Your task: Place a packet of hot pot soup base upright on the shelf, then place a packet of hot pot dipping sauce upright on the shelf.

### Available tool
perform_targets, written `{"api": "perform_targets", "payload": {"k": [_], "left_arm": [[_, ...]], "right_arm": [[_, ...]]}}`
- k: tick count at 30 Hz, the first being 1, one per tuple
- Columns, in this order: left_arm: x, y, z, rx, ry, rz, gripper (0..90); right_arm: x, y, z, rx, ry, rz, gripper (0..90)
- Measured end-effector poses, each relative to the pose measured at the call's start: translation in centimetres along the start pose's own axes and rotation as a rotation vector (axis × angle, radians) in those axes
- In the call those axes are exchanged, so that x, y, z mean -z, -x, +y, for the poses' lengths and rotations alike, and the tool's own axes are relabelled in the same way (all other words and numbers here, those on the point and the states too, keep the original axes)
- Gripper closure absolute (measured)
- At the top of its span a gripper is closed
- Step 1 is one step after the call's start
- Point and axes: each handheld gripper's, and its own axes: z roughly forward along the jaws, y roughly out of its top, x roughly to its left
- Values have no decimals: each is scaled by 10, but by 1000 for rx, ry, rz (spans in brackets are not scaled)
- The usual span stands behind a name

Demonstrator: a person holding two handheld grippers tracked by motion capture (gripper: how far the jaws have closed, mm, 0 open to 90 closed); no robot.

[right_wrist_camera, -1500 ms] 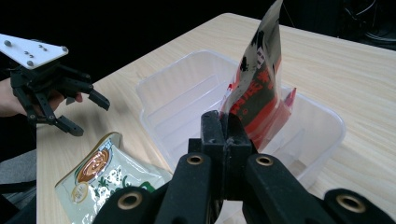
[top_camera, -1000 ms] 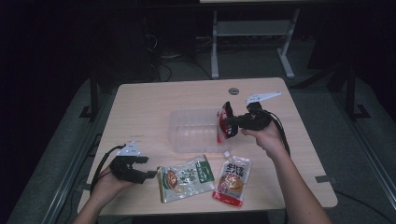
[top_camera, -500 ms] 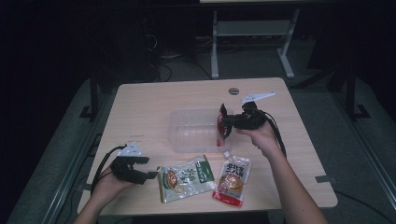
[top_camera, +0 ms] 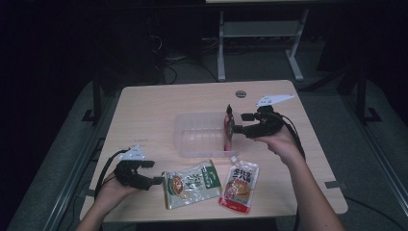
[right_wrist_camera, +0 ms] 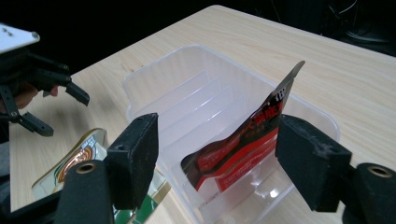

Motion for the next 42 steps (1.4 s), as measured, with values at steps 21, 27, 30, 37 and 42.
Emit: {"api": "perform_targets", "payload": {"k": [21, 27, 30, 37, 42], "left_arm": [[-3, 7, -1, -34, -20, 0, 193], [-3, 9, -1, -31, -22, -1, 198], [-3, 10, -1, -32, -23, 0, 201], [-3, 18, 3, -46, -20, -12, 224], [-4, 26, 8, -65, -13, -30, 240]], "right_arm": [[36, -18, -57, 30, -55, -34, 282], [39, -23, -81, 38, -47, -22, 279], [40, -27, -93, 39, -55, -33, 279], [41, -37, -111, 25, -82, -26, 271], [38, -38, -117, 31, -107, -27, 269]]}}
